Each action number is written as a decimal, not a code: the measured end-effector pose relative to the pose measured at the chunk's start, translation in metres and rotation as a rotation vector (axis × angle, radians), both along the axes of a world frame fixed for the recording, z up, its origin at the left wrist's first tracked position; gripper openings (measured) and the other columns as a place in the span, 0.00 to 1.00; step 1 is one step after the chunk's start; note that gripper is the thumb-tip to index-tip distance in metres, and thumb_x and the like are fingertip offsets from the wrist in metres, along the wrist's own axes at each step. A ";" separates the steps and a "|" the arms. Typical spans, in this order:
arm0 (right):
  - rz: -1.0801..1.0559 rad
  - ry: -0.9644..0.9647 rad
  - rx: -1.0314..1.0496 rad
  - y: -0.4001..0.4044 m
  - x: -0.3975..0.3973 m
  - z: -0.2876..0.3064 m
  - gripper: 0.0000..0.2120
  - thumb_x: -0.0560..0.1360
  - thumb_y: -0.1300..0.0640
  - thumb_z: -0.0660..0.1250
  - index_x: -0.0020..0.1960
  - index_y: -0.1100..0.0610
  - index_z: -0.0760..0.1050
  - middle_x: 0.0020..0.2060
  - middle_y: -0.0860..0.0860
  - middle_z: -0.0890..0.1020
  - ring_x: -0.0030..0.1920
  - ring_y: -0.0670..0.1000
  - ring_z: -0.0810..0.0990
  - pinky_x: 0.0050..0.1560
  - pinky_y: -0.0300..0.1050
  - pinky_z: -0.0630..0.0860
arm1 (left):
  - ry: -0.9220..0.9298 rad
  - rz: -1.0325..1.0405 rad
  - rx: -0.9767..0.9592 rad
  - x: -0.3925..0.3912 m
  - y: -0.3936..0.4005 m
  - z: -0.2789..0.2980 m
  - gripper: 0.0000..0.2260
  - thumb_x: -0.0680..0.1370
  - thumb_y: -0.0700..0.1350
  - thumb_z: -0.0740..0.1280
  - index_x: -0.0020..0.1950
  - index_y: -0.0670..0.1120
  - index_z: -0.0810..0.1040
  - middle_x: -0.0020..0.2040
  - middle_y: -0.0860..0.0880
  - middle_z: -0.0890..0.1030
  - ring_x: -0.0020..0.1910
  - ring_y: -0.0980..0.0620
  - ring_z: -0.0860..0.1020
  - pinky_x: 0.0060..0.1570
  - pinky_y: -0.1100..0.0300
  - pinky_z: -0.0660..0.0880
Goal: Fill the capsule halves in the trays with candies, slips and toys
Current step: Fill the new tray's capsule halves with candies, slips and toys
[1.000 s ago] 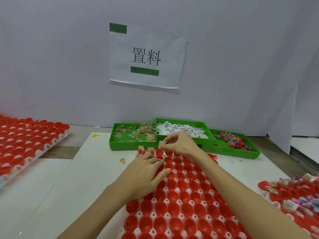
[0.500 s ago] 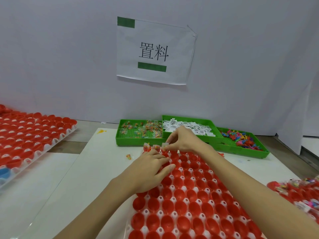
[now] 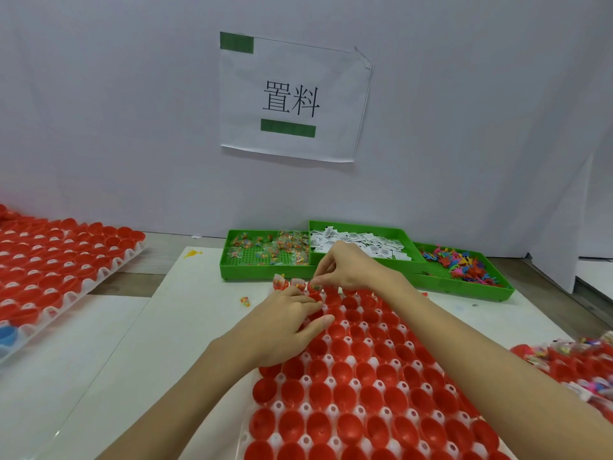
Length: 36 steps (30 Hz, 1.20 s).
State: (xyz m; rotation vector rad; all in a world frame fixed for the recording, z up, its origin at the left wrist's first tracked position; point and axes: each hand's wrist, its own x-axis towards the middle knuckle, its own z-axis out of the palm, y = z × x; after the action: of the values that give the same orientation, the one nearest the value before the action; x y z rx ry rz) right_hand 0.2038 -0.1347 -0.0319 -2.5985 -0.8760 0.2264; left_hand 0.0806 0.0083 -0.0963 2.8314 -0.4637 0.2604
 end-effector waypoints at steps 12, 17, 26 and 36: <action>-0.021 -0.090 0.132 -0.014 -0.006 -0.003 0.10 0.77 0.50 0.73 0.51 0.56 0.86 0.37 0.45 0.83 0.37 0.39 0.79 0.38 0.30 0.71 | 0.059 0.012 0.057 0.008 -0.001 0.008 0.27 0.85 0.62 0.48 0.65 0.51 0.82 0.61 0.55 0.83 0.73 0.54 0.67 0.76 0.48 0.59; -0.087 -0.045 0.434 -0.068 -0.030 0.004 0.11 0.82 0.49 0.66 0.49 0.51 0.86 0.36 0.45 0.86 0.38 0.40 0.83 0.42 0.32 0.76 | 0.055 -0.002 0.027 0.006 -0.001 0.013 0.30 0.84 0.63 0.45 0.65 0.50 0.82 0.60 0.54 0.83 0.71 0.54 0.68 0.75 0.52 0.59; -0.177 0.132 0.839 -0.145 -0.069 -0.002 0.13 0.79 0.48 0.65 0.45 0.50 0.87 0.37 0.55 0.86 0.34 0.47 0.81 0.33 0.35 0.76 | -0.210 0.083 -0.264 0.006 0.014 0.029 0.13 0.84 0.52 0.62 0.50 0.48 0.84 0.41 0.57 0.81 0.44 0.59 0.75 0.49 0.58 0.75; -0.213 0.105 0.946 -0.140 -0.063 -0.014 0.15 0.82 0.54 0.65 0.42 0.51 0.87 0.34 0.55 0.85 0.30 0.45 0.79 0.30 0.34 0.73 | -0.012 0.430 -0.115 0.110 0.081 0.039 0.12 0.82 0.43 0.70 0.65 0.42 0.82 0.62 0.46 0.84 0.54 0.47 0.82 0.56 0.56 0.77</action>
State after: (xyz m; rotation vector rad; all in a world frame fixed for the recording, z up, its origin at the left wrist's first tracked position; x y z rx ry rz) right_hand 0.1403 -0.2747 -0.0455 -1.7459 -0.4786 -0.1009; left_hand 0.1902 0.0898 -0.0573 2.7862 0.1613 0.3714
